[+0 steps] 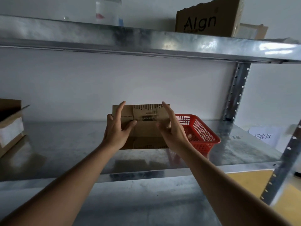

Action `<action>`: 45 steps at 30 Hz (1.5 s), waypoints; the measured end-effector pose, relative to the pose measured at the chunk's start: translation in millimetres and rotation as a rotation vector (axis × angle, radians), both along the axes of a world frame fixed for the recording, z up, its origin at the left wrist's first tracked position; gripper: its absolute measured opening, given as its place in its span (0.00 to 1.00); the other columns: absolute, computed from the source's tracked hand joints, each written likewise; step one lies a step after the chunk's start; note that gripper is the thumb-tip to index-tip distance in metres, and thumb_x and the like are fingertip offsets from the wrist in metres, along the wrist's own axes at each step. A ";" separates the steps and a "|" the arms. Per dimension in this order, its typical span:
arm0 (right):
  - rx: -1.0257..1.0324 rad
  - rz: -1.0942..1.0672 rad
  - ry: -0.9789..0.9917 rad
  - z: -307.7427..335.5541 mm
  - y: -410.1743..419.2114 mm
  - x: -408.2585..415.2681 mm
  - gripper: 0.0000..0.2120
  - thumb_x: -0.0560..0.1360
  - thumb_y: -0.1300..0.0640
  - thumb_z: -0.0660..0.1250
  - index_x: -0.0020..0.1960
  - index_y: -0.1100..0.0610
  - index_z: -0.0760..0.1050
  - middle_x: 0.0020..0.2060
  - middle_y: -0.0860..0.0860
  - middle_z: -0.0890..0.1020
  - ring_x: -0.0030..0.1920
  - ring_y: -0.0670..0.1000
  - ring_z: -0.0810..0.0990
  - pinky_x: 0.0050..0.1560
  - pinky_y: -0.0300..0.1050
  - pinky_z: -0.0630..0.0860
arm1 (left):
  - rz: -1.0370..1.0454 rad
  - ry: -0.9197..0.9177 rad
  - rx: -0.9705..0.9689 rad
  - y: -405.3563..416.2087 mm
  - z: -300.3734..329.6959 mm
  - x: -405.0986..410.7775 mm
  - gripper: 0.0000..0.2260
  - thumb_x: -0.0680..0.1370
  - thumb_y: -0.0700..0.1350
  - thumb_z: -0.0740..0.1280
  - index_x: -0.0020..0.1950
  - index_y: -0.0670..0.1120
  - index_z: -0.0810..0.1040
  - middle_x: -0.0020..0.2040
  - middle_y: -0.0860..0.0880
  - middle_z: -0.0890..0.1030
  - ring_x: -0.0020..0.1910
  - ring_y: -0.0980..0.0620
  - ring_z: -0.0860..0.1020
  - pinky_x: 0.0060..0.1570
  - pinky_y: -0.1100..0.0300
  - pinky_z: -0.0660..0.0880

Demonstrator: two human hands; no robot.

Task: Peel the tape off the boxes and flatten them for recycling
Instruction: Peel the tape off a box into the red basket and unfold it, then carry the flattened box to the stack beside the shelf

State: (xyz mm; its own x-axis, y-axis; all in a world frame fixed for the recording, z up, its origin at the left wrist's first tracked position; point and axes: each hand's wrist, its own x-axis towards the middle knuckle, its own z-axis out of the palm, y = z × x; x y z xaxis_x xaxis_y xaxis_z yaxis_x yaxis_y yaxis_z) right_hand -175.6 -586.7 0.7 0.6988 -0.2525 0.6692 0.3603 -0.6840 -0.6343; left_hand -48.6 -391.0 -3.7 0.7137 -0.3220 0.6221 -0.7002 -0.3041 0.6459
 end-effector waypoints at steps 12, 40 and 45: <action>0.086 -0.089 0.048 -9.5 -7.5 -2.1 0.31 0.76 0.52 0.75 0.75 0.41 0.68 0.63 0.42 0.79 0.59 0.42 0.79 0.50 0.31 0.81 | 0.131 0.202 0.124 -5.9 -8.5 -28.6 0.31 0.81 0.59 0.65 0.81 0.57 0.58 0.70 0.42 0.58 0.62 0.48 0.69 0.63 0.56 0.70; 0.576 -0.676 0.056 -97.0 -6.7 -359.3 0.26 0.67 0.51 0.83 0.55 0.25 0.78 0.43 0.28 0.83 0.46 0.38 0.84 0.39 0.37 0.83 | -0.446 -0.335 0.683 -67.4 -52.9 -292.3 0.26 0.84 0.58 0.60 0.81 0.51 0.67 0.79 0.45 0.67 0.76 0.43 0.66 0.76 0.46 0.64; 0.607 -0.813 0.051 -118.2 -63.1 -448.8 0.32 0.68 0.50 0.83 0.70 0.41 0.78 0.54 0.39 0.84 0.53 0.45 0.83 0.46 0.45 0.85 | -0.541 -0.358 0.747 -144.3 -70.5 -370.3 0.26 0.84 0.59 0.59 0.81 0.52 0.66 0.80 0.44 0.65 0.77 0.42 0.65 0.77 0.45 0.62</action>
State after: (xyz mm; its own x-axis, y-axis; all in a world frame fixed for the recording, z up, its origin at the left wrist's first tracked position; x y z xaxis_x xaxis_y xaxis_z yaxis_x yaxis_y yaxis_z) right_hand -624.4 -649.8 -117.4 0.1881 -0.9515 0.2435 -0.1080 -0.2665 -0.9578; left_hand -418.8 -535.3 -74.2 0.1645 -0.9468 0.2767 -0.9815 -0.1292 0.1415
